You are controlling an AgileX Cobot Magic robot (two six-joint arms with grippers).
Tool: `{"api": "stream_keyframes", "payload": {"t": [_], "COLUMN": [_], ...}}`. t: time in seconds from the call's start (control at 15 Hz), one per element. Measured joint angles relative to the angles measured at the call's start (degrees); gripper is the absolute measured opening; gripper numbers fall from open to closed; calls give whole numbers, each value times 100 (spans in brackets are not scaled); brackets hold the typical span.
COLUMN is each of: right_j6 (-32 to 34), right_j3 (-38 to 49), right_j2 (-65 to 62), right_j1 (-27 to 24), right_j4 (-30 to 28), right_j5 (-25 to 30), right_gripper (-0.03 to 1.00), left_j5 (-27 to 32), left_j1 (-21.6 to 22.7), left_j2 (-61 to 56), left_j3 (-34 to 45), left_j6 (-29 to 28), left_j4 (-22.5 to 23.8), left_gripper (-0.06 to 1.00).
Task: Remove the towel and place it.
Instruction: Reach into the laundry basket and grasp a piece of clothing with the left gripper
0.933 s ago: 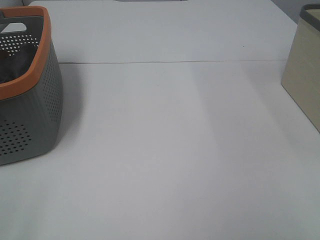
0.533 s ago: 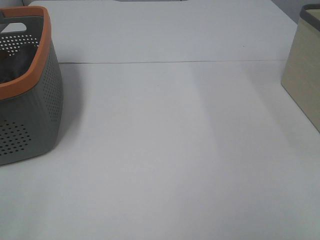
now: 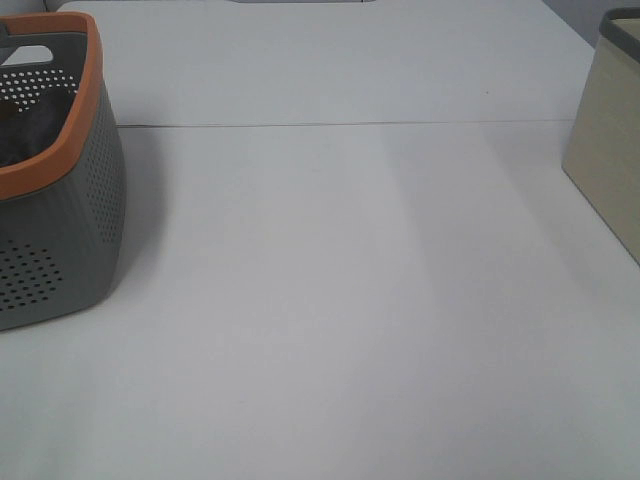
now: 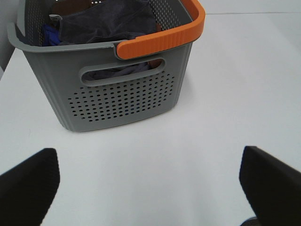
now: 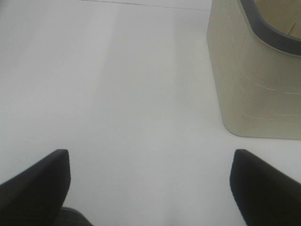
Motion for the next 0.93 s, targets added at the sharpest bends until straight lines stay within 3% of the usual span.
{"api": "stream_keyframes", "payload": {"t": [0.53,0.93], "right_j6": [0,0], "right_j3": [0,0], "right_j2": [0,0], "right_j1": [0,0], "right_j4": [0,0], "right_j5": [0,0], "right_gripper": [82,82], "left_j5": [0,0], "left_j1": [23,413], "left_j2": [0,0], "left_j3": [0,0], "left_j6": [0,109], "left_j4": [34,23], "left_gripper": [98,98]}}
